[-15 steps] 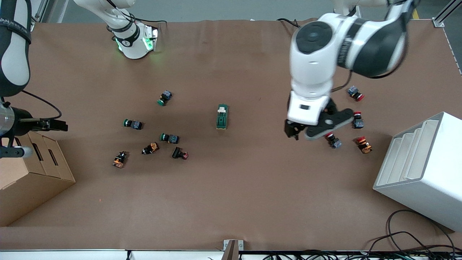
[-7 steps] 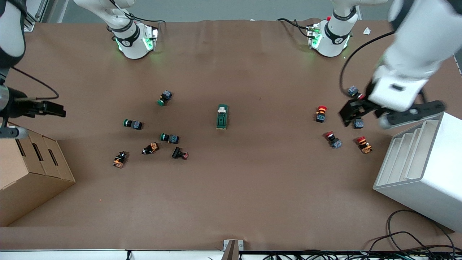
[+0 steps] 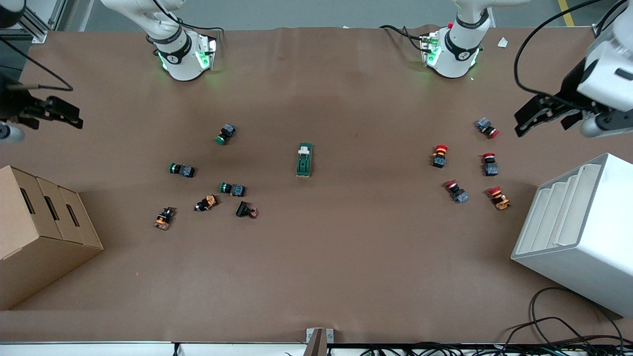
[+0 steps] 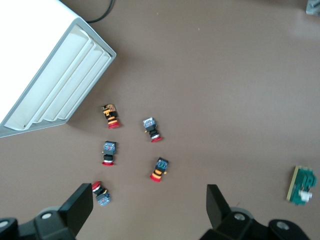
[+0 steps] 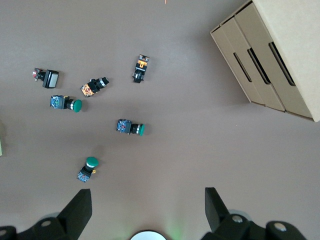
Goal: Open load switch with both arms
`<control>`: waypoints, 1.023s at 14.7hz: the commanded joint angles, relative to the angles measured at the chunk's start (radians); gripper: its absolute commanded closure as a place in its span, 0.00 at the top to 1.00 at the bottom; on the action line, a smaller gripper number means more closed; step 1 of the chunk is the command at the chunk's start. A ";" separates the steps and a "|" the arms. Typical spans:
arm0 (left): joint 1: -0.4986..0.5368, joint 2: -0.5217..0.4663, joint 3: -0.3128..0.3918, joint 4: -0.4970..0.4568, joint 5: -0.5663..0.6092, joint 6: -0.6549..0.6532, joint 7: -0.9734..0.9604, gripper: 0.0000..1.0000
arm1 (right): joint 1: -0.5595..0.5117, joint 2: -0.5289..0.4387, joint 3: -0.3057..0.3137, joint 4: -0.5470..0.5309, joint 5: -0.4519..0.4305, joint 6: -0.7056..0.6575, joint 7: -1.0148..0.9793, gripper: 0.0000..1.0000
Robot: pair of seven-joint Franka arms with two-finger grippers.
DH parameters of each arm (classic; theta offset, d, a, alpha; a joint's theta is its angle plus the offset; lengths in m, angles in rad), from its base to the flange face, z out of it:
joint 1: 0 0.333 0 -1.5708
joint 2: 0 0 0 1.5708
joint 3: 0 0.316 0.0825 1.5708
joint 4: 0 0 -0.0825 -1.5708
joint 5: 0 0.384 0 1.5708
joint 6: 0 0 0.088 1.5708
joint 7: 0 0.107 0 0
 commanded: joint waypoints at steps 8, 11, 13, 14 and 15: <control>-0.004 -0.187 0.062 -0.223 -0.046 -0.004 0.214 1.00 | -0.006 -0.080 0.000 -0.012 -0.002 -0.027 -0.008 1.00; -0.020 -0.195 0.062 -0.237 -0.041 0.000 0.211 1.00 | -0.006 -0.074 -0.001 0.017 0.026 -0.028 -0.002 1.00; -0.027 -0.195 0.062 -0.233 -0.040 0.003 0.205 1.00 | -0.010 -0.060 -0.002 0.050 0.055 -0.028 0.005 1.00; -0.024 -0.195 0.061 -0.234 -0.038 0.016 0.206 1.00 | -0.012 -0.047 -0.002 0.071 0.058 -0.045 0.012 1.00; -0.024 -0.198 0.061 -0.233 -0.038 0.016 0.205 1.00 | -0.012 -0.027 -0.002 0.094 0.057 -0.071 0.015 1.00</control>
